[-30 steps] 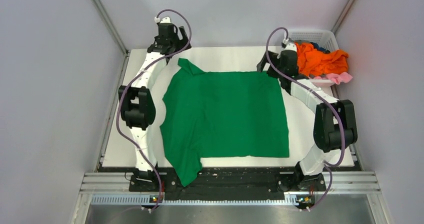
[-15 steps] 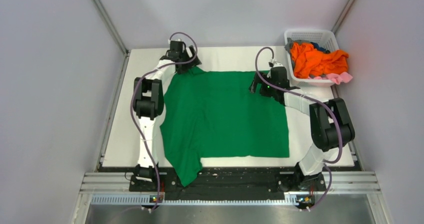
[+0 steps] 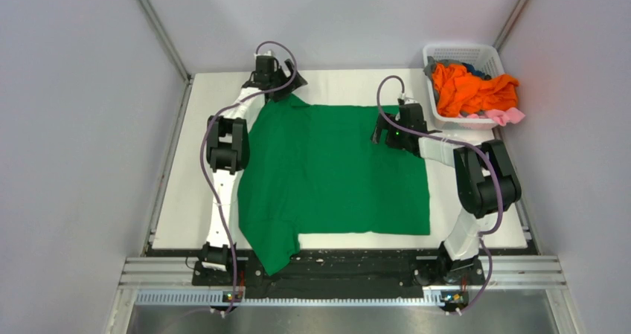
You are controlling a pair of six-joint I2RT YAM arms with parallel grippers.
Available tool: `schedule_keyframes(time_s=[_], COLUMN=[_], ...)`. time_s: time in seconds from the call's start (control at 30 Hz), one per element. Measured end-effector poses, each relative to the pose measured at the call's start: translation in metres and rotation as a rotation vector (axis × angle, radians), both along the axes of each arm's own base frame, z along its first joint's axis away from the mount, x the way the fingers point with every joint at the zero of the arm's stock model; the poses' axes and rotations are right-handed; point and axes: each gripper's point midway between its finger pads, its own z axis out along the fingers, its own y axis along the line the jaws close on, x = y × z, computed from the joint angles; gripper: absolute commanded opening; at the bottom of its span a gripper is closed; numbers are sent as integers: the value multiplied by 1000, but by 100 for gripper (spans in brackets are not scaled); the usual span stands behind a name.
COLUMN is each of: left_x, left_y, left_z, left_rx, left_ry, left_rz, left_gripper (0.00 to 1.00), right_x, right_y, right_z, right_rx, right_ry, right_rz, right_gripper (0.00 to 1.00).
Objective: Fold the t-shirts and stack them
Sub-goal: Flatten out the tshirt
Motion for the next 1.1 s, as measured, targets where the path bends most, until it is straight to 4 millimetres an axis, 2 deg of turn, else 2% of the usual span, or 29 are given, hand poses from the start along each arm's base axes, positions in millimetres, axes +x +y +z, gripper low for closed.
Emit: schedule_keyframes(time_s=[0.23, 0.33, 0.47, 0.77, 0.83, 0.97, 1.0, 1.1], left_x=[18, 31, 38, 48, 39, 4, -9, -30], left_y=[-5, -8, -7, -11, -11, -5, -2, 1], left_z=[-2, -1, -3, 20, 18, 14, 15, 24], left_rx=[-1, -2, -2, -33, -14, 51, 71, 103], left_ry=[-37, -74, -96, -174, -155, -73, -51, -31], left_rz=[5, 11, 30, 21, 16, 30, 38, 57], left_gripper=[99, 99, 99, 99, 99, 99, 99, 99], right_x=[5, 13, 24, 26, 26, 25, 25, 25], right_y=[-6, -11, -18, -24, -25, -25, -25, -25], right_z=[-1, -1, -1, 0, -1, -1, -1, -2], right_rx=[-30, -46, -54, -71, -73, -74, -74, -74], right_ry=[4, 6, 3, 16, 19, 22, 22, 23], right_rz=[-32, -53, -80, -101, -101, -100, -100, -100], right_gripper=[99, 99, 99, 99, 99, 99, 99, 99])
